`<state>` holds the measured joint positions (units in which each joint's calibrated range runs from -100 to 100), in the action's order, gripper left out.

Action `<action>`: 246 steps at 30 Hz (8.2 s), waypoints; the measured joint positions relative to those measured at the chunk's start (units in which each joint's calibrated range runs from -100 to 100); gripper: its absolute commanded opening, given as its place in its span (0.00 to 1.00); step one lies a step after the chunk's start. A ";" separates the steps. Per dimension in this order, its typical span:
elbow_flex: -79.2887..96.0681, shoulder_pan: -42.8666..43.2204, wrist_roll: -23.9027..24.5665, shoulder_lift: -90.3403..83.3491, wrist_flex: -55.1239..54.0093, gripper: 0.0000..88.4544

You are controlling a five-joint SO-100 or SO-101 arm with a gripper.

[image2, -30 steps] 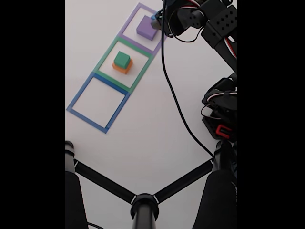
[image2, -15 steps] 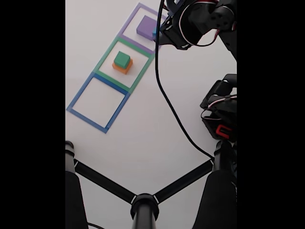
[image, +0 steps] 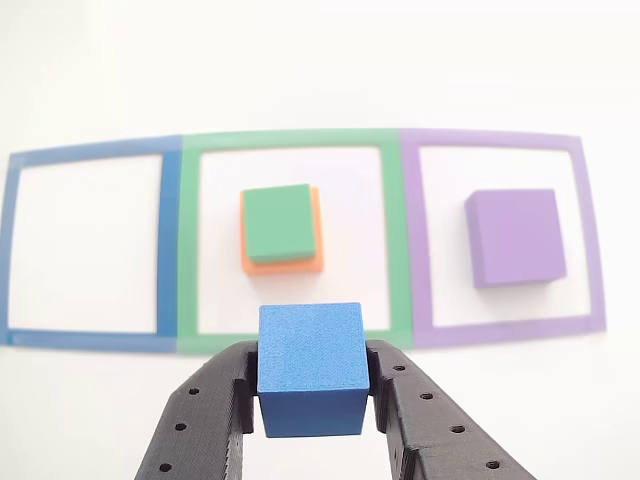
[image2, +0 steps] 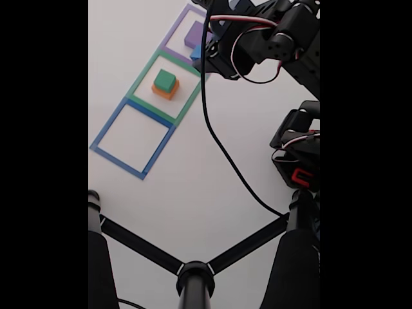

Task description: Tower of hanoi

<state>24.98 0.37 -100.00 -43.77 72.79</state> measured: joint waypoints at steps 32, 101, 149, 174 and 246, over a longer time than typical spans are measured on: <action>52.39 2.13 0.39 20.77 -96.95 0.03; -24.11 -11.22 0.00 4.64 15.09 0.02; 50.74 -28.57 0.00 14.86 -78.97 0.48; 42.12 -26.44 0.00 55.80 -119.42 0.47; 11.23 -21.69 0.00 15.79 -32.18 0.17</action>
<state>36.21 -21.33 -100.00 -27.99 40.61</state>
